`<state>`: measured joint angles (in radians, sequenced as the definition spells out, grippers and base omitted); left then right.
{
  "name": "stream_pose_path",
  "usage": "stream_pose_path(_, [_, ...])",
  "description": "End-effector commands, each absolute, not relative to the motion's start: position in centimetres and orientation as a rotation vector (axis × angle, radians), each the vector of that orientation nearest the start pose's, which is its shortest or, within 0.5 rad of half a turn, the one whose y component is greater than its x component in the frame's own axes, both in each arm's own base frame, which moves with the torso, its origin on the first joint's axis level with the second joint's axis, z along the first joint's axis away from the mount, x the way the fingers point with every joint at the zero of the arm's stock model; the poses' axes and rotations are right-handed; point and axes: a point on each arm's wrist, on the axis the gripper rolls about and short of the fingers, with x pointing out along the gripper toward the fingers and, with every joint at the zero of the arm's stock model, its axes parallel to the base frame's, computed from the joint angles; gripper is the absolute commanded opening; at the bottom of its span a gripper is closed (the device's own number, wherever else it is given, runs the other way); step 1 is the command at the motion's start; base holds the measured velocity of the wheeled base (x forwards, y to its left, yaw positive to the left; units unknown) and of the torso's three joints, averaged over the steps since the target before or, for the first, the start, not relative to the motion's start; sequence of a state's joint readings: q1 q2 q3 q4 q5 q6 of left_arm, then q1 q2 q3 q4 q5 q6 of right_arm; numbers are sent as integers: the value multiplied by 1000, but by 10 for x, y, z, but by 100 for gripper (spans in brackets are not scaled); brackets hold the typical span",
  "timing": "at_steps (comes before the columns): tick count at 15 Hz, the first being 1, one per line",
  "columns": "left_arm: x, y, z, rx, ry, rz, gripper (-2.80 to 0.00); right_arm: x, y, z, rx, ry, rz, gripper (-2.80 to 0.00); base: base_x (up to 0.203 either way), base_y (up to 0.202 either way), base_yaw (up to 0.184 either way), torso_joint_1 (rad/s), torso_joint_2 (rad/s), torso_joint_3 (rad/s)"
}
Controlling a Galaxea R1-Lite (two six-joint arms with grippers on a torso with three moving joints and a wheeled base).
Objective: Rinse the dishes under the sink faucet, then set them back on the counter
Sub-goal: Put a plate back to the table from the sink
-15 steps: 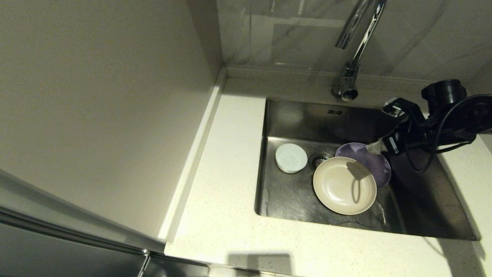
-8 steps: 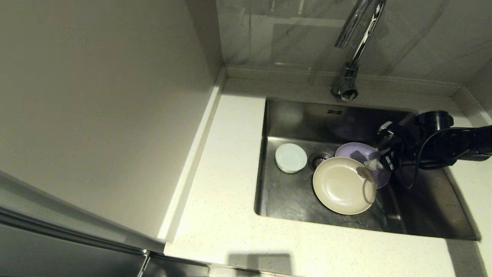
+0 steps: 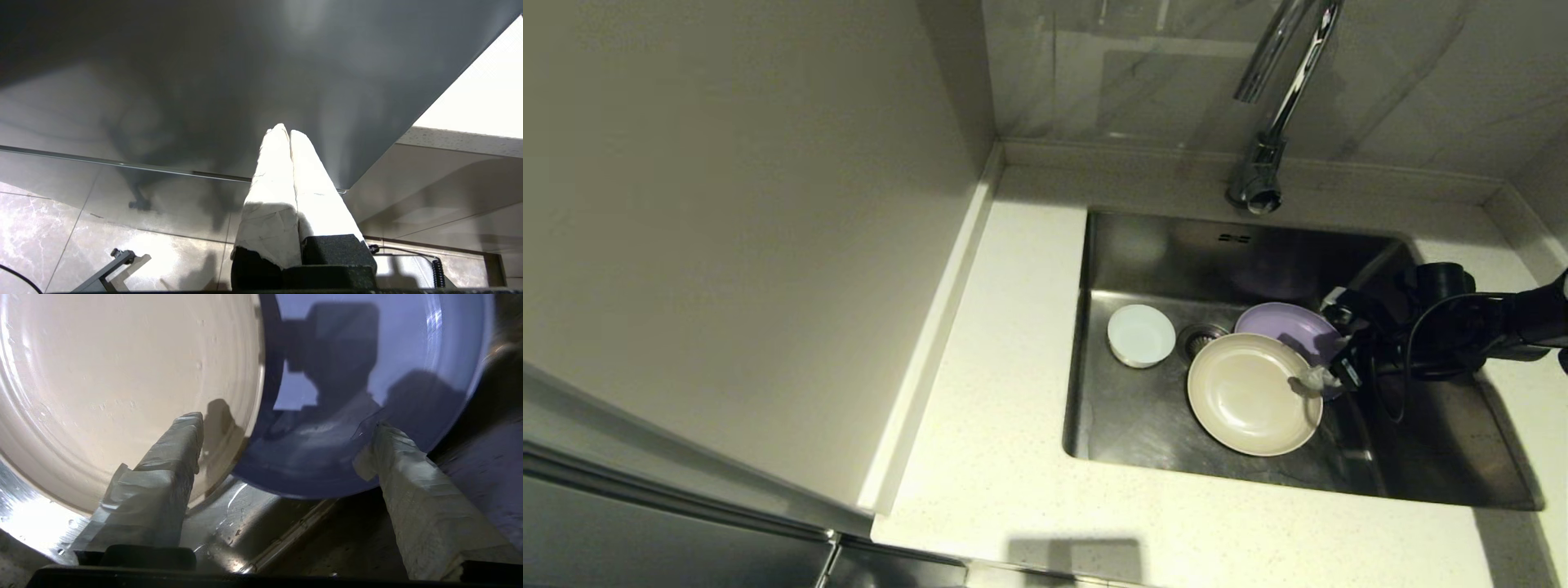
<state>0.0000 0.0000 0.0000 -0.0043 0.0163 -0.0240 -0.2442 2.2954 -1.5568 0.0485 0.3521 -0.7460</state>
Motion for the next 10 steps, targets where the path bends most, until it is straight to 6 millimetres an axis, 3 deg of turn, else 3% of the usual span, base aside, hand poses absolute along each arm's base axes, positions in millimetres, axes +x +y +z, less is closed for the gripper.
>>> stream_pose_path(1, [-23, 0, 76, -25, -6, 17, -280, 440, -101, 82, -477, 685, 383, 0, 0, 0, 0, 0, 0, 0])
stream_pose_path(10, [-23, 0, 76, -25, -6, 17, -280, 447, -93, 67, -472, 703, 411, 0, 0, 0, 0, 0, 0, 0])
